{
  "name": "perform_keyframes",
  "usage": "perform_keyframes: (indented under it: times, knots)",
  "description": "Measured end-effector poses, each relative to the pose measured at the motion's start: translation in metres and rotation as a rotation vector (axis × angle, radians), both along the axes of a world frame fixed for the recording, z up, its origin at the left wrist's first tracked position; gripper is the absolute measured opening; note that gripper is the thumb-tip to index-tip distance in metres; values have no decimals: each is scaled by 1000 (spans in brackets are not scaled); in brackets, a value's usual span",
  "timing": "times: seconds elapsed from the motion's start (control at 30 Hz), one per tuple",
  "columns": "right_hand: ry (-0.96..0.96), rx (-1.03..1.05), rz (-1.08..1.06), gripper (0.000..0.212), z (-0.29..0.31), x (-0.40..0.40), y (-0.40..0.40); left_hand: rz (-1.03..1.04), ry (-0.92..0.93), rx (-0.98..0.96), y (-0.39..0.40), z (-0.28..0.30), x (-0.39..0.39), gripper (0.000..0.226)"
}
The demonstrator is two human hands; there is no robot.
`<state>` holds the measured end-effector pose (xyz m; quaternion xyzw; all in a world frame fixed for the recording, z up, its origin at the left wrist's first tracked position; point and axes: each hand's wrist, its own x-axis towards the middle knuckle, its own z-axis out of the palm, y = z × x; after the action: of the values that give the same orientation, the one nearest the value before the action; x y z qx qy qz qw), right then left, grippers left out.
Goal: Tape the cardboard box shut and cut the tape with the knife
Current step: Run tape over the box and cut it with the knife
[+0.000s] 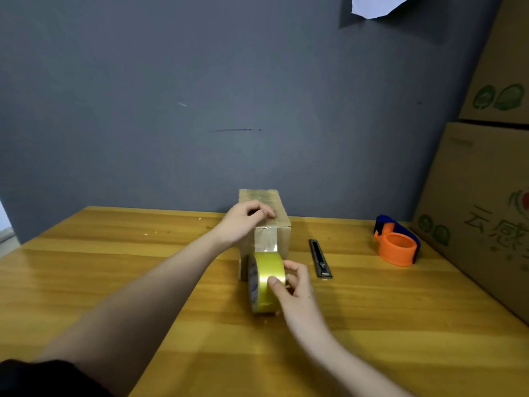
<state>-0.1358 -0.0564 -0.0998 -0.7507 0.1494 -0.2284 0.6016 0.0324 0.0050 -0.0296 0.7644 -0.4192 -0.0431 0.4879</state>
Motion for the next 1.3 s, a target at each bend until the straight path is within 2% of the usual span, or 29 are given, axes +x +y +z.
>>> perform_keyframes:
  times: [0.2,0.37,0.53,0.57,0.7,0.8,0.87,0.93,1.0,1.17,1.23,1.3]
  knots:
    - [-64,-46,-5,28,-8,-3,4,-55,74,-35,0,1,7,18]
    - [-88,18,-29,34,-14,0,8,-23,67,-50,1,-3,8,19]
    - [-47,70,33,34,-10,-2,4,12,76,-82,-1,0,-1,18]
    - [-40,73,46,33,-9,-4,2,38,49,-69,-3,0,0,19]
    - [-51,79,46,12,-4,-11,-9,223,-260,125,-13,9,-15,23]
    - [-45,91,9,9,7,-16,-29,230,-410,-9,-20,26,-43,27]
    - [7,74,-52,16,13,-17,-49,133,-314,-111,-29,36,-63,27]
    - [40,122,-142,22,17,-15,-73,9,-119,-186,-46,38,-86,27]
    - [90,195,-198,23,21,-9,-96,-26,39,-192,-66,28,-106,26]
    - [248,338,-223,34,15,4,-125,167,488,35,-104,-30,-109,21]
    - [278,356,-234,37,16,7,-124,187,725,16,-104,-37,-110,20]
    - [297,343,-263,37,19,14,-126,206,890,-82,-106,-42,-109,18]
